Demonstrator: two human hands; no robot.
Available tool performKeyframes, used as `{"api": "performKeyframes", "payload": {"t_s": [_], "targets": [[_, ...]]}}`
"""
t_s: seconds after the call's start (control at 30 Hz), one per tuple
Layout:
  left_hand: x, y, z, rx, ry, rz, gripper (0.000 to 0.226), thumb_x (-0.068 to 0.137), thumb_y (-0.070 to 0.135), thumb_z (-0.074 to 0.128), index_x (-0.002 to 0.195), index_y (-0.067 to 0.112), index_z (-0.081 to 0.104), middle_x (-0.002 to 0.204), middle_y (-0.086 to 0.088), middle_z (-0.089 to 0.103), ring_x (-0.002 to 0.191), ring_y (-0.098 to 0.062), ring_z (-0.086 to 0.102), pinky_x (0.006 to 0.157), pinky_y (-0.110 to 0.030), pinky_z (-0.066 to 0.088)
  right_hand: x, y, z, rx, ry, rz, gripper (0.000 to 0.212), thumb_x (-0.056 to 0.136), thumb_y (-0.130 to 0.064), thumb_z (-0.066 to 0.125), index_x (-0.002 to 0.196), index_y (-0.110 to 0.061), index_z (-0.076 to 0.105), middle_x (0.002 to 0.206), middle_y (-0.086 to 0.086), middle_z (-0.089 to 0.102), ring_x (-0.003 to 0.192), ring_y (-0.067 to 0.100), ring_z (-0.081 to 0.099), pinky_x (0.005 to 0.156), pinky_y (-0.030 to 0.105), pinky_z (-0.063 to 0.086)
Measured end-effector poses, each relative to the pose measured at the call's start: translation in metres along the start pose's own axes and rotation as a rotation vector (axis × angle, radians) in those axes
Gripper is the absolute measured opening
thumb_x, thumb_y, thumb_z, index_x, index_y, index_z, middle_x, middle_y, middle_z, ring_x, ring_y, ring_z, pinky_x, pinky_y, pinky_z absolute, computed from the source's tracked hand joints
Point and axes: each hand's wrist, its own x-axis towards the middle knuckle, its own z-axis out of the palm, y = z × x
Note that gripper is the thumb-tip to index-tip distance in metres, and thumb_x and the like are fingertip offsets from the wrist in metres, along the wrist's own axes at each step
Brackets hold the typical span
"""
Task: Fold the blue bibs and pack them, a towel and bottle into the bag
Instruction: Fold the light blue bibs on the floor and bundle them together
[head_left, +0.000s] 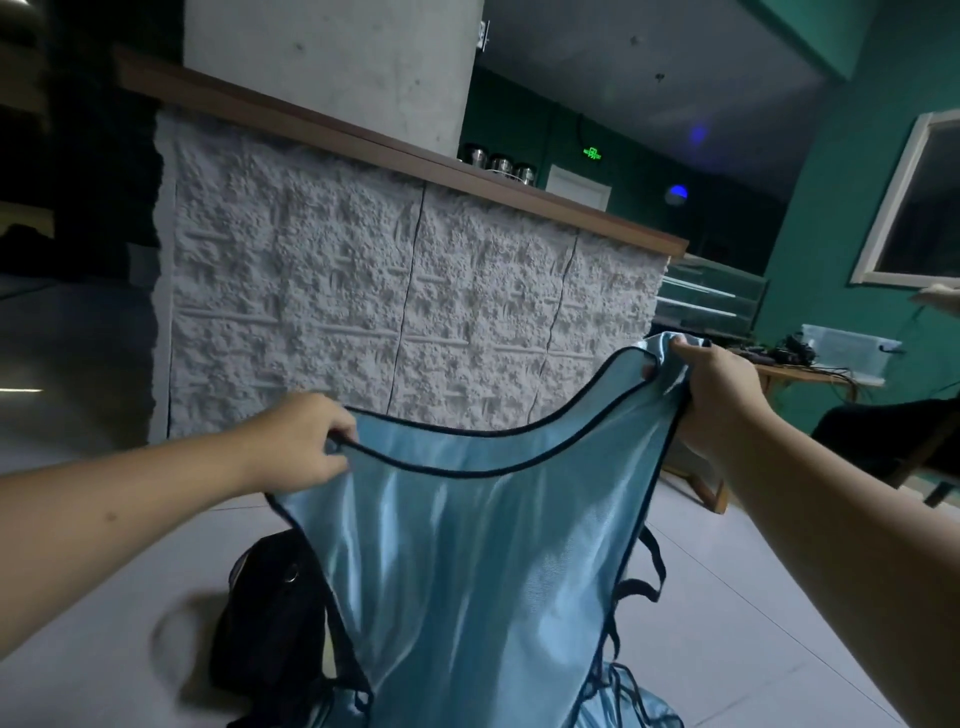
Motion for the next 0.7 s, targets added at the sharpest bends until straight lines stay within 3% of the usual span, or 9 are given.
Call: {"api": "performKeyframes", "payload": {"t_s": [0.07,0.13,0.23,0.3,0.43,0.5,0.57,0.6,0.7], "targets": [[0.007,0.010,-0.011,-0.024,0.139,0.049,0.030,0.079,0.001,0.074,0.076,0.030,0.072,0.084,0.008,0.066,0.078,-0.003,0.060,0.072,-0.021,0.045,0.001,0.004,-0.005,-0.128,0.070,-0.028,0.017,0.094,-0.017,0.072,0.080,-0.008,0.067,0.075,0.015,0.066,0.076,0.034,0.065,0.089,0.063,0.056],[0.014,0.019,-0.021,-0.072,0.240,0.082,0.037,0.077,-0.012,0.066,0.075,0.023,0.078,0.084,0.006,0.064,0.074,0.001,0.055,0.070,-0.012,0.040,0.000,0.006,-0.010,-0.168,0.107,-0.031,0.017,0.092,-0.018,0.075,0.079,-0.010,0.070,0.072,0.012,0.067,0.079,0.033,0.064,0.089,0.061,0.058],[0.019,0.033,-0.037,-0.076,0.409,0.126,0.036,0.079,-0.015,0.062,0.091,0.012,0.082,0.091,-0.002,0.067,0.078,-0.016,0.060,0.083,-0.030,0.052,0.004,0.005,-0.019,-0.164,0.152,-0.017,0.012,0.091,-0.020,0.077,0.095,-0.009,0.074,0.093,0.014,0.074,0.081,0.031,0.070,0.083,0.050,0.062],[0.020,0.042,-0.049,-0.043,0.527,0.148,0.038,0.078,-0.013,0.062,0.103,0.010,0.080,0.097,-0.007,0.071,0.088,-0.025,0.064,0.087,-0.037,0.053,0.010,0.002,-0.025,-0.177,0.203,-0.025,0.016,0.090,-0.026,0.078,0.093,-0.010,0.073,0.100,0.013,0.073,0.086,0.030,0.071,0.085,0.048,0.062],[0.025,0.052,-0.067,0.026,0.662,0.109,0.020,0.075,0.008,0.074,0.091,0.017,0.083,0.079,-0.003,0.070,0.093,-0.030,0.059,0.080,-0.040,0.053,0.017,-0.010,-0.033,-0.060,0.185,0.016,0.018,0.094,-0.028,0.073,0.092,-0.011,0.069,0.105,0.012,0.070,0.087,0.027,0.068,0.082,0.038,0.059],[0.029,0.054,-0.072,0.022,0.642,0.042,0.005,0.076,0.019,0.082,0.076,0.014,0.081,0.073,-0.005,0.064,0.093,-0.032,0.054,0.083,-0.038,0.046,0.021,-0.013,-0.038,0.106,0.066,0.048,0.024,0.097,-0.026,0.067,0.108,-0.005,0.068,0.118,0.015,0.071,0.102,0.032,0.072,0.089,0.042,0.060],[0.033,0.055,-0.071,-0.109,0.514,-0.117,0.028,0.079,0.022,0.084,0.060,0.007,0.070,0.068,-0.013,0.059,0.078,-0.030,0.052,0.073,-0.032,0.040,0.022,-0.014,-0.043,0.197,-0.065,0.058,0.034,0.098,-0.027,0.062,0.123,-0.004,0.065,0.124,0.016,0.071,0.112,0.034,0.070,0.098,0.047,0.056],[0.032,0.058,-0.071,-0.301,0.439,-0.203,0.034,0.083,0.024,0.082,0.059,0.006,0.064,0.066,-0.014,0.055,0.068,-0.027,0.049,0.065,-0.029,0.039,0.022,-0.015,-0.044,0.212,-0.139,0.042,0.033,0.100,-0.025,0.059,0.126,-0.006,0.063,0.122,0.015,0.071,0.113,0.032,0.069,0.101,0.046,0.054],[0.028,0.062,-0.071,-1.006,0.135,-0.495,0.025,0.097,0.026,0.065,0.102,0.003,0.072,0.085,-0.019,0.065,0.066,-0.028,0.059,0.050,-0.031,0.054,0.022,-0.017,-0.043,0.172,-0.284,-0.025,0.030,0.098,-0.006,0.056,0.126,-0.014,0.062,0.116,0.012,0.069,0.105,0.030,0.068,0.097,0.045,0.056]]}}
